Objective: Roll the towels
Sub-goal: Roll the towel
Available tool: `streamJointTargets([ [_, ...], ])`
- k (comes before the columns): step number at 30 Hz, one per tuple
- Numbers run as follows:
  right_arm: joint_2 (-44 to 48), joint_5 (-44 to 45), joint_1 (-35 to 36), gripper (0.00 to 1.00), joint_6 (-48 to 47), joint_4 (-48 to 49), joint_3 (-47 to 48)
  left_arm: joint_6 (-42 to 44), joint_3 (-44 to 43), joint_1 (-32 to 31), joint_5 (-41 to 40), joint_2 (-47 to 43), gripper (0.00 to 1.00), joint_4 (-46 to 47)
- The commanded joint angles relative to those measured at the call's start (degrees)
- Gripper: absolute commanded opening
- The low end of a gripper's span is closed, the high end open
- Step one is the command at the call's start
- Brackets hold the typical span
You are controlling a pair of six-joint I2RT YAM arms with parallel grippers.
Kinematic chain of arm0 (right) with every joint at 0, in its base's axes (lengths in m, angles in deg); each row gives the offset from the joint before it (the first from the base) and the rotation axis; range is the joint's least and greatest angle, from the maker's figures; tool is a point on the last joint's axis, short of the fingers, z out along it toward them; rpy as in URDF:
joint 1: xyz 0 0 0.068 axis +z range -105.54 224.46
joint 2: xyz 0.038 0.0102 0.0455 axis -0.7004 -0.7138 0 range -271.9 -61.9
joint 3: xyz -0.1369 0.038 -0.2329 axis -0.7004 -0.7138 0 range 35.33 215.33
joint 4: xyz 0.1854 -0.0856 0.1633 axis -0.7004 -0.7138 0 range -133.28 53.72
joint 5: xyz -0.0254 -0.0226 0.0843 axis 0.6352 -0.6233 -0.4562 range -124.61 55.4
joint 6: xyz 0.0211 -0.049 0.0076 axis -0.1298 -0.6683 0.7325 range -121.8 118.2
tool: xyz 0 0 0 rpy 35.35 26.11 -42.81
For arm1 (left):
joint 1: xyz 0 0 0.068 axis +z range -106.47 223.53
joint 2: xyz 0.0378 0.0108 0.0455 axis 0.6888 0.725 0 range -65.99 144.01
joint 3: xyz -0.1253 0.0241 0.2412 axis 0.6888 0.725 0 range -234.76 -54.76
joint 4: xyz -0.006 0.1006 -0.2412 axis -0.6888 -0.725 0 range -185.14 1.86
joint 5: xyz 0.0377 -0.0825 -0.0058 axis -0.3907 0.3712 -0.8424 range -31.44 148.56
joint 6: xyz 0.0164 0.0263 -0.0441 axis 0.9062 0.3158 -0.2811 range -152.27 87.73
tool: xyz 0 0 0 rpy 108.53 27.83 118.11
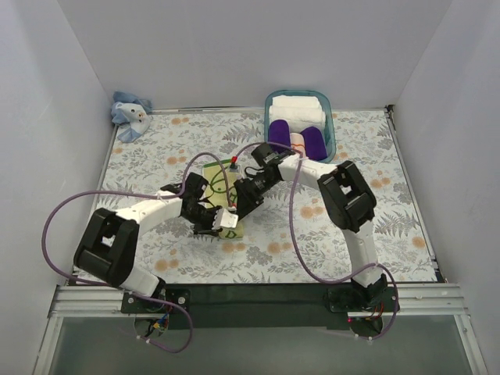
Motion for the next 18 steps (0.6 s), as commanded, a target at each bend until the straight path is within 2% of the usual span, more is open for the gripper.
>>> streamJointTargets([
  [1, 8.45, 8.77, -3.86, 0.63, -2.9, 0.19, -2.79, 1.82, -3.85, 3.18, 7.78, 4.9, 0.0, -15.48],
  [3, 13.53, 13.52, -4.39, 0.64, -5.26, 1.15, -5.5, 2.79, -7.79, 5.2, 11.02, 7.72, 0.0, -20.04],
  [9, 26.2, 24.15, -2.64, 0.64, -11.51, 12.75, -16.14, 6.13, -19.23, 9.6, 17.54, 23.88, 0.01, -32.69],
  [12, 29.11, 30.48, 1.83, 0.64, -18.97, 13.37, -17.99, 7.1, -23.89, 11.53, 19.3, 29.25, 0.02, -35.61],
  [18, 31.76, 43.84, 13.35, 0.65, -28.65, 22.33, -24.32, 8.42, -30.14, 12.33, 19.04, 36.38, 0.04, -39.22],
])
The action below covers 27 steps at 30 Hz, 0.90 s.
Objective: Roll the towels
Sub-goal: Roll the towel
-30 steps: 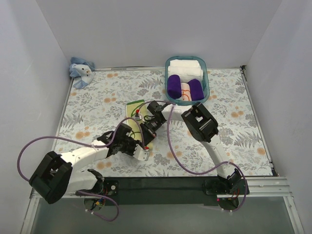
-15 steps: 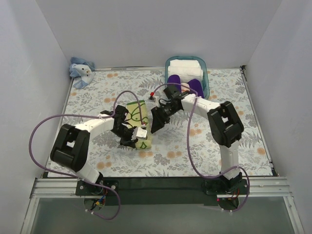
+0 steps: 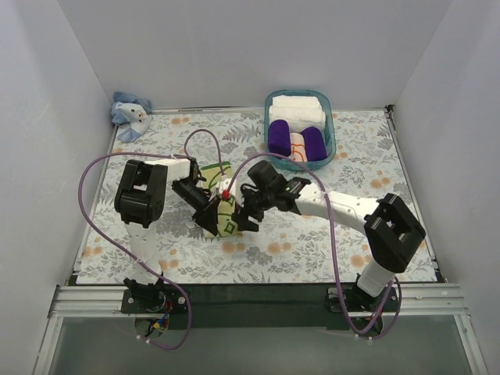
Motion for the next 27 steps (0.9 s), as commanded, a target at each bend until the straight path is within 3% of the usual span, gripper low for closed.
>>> streamJointTargets([
  [1, 1.29, 10.82, 6.46, 0.65, -9.14, 9.11, -3.51, 3.02, -2.65, 0.09, -0.96, 2.98, 0.05, -2.26],
  [8, -3.1, 17.16, 12.37, 0.66, -16.35, 21.16, -9.76, 2.76, -2.56, 0.53, -1.66, 3.86, 0.08, -0.6],
  [13, -7.59, 18.13, 12.91, 0.56, -17.58, 23.54, -9.68, 2.85, -2.74, 0.62, -1.57, 3.95, 0.09, -0.42],
  [16, -8.91, 17.69, 12.99, 0.22, -18.64, 23.2, -9.94, 3.11, -2.91, 0.88, -1.66, 3.87, 0.1, -0.33],
  [17, -8.91, 17.17, 12.91, 0.05, -18.82, 23.02, -10.03, 3.11, -2.65, 1.05, -1.49, 3.43, 0.17, -0.25],
  [18, -8.73, 16.82, 12.91, 0.01, -18.82, 22.58, -10.03, 3.02, -2.56, 1.23, -1.57, 2.9, 0.23, 0.45],
  [20, -8.56, 14.98, 12.9, 0.01, -18.12, 19.08, -9.07, 2.59, -0.82, 1.84, -1.22, 1.15, 0.37, 1.77],
  [27, -11.28, 2.68, 10.36, 0.01, -11.01, 1.6, -1.25, -0.75, 6.3, 9.22, 2.02, -16.84, 0.47, 12.57],
])
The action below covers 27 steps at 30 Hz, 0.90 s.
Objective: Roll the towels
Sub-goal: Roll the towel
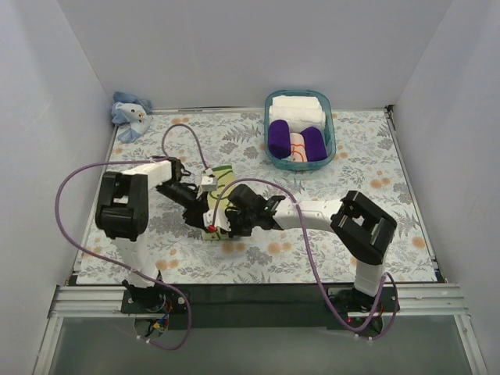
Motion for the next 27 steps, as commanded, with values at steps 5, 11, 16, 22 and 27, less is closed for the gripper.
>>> streamJointTargets([
  [5, -8.52, -19.22, -4.89, 0.01, 9.74, -18.41, 10.48, -4.11, 6.59, 12.24, 0.77, -20.23, 0.48, 15.3],
  [11, -19.41, -28.98, -9.29, 0.01, 14.84, -29.13, 23.22, -0.79, 20.47, 12.45, -2.92, -40.42, 0.56, 24.44],
  [16, -24.88, -36.47, -12.98, 0.01, 18.98, -33.09, 28.77, 0.45, 30.32, 2.53, -10.21, -53.9, 0.59, 31.56],
  [22, -31.39, -42.98, -15.53, 0.01, 21.88, -37.32, 34.75, -1.83, 38.85, -14.33, -20.49, -60.16, 0.61, 41.49],
  [27, -33.23, -44.47, -15.88, 0.01, 23.11, -37.67, 35.8, -2.8, 42.54, -22.09, -29.98, -57.26, 0.62, 49.56],
])
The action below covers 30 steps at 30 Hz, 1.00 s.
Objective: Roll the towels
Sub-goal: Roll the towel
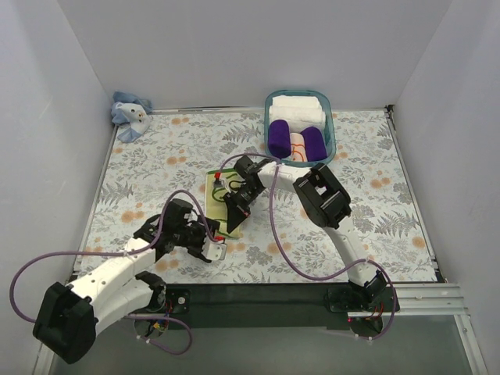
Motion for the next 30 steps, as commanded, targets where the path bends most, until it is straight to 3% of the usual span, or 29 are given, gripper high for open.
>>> streamJointTargets([
  [1, -2.9, 1.03, 0.25, 0.01, 0.93, -4.21, 1.23, -0.53, 2.2, -3.86, -9.08, 1.73, 0.62, 9.49],
  [4, -3.95, -0.2, 0.24, 0.01, 1.19, -4.82, 2.28, -0.7, 4.84, -9.21, -15.14, 3.4, 0.62, 15.03],
  [7, -4.57, -0.99, 0.16, 0.01, 1.19, -5.79, 2.72, -0.27, 6.94, -11.08, -19.44, 4.9, 0.61, 18.38],
  [12, -4.75, -2.58, 0.07, 0.01, 0.75, -7.02, 2.55, -0.96, 8.53, -11.26, -23.5, 7.97, 0.51, 21.2],
  [13, -4.92, -2.75, 0.16, 0.01, 0.66, -7.2, 2.46, -1.32, 8.27, -11.26, -23.59, 8.76, 0.48, 20.67],
  [15, -4.92, -3.19, 0.16, 0.01, 0.58, -7.2, 2.29, -2.37, 7.22, -11.26, -22.98, 10.43, 0.32, 19.18],
  [18, -4.31, -2.67, -0.02, 0.01, 0.66, -7.2, 2.02, -3.87, 4.76, -11.26, -21.49, 13.06, 0.2, 15.23],
  [21, -2.38, 0.84, -0.8, 0.18, 1.27, -7.11, 1.93, -5.53, 0.73, -11.17, -18.07, 15.36, 0.06, 8.03],
  [22, -1.07, 2.07, -1.16, 0.27, 1.63, -6.94, 2.02, -5.63, -0.25, -11.08, -16.84, 16.75, 0.04, 5.66],
  [25, 1.22, 6.11, -3.79, 0.4, 2.51, -6.93, 3.16, -6.77, -3.68, -10.82, -12.7, 18.08, 0.0, -1.2],
  [30, 7.2, 12.97, -9.49, 0.47, 3.65, -6.67, 6.32, -8.17, -8.68, -8.8, -7.17, 21.59, 0.0, -10.17],
])
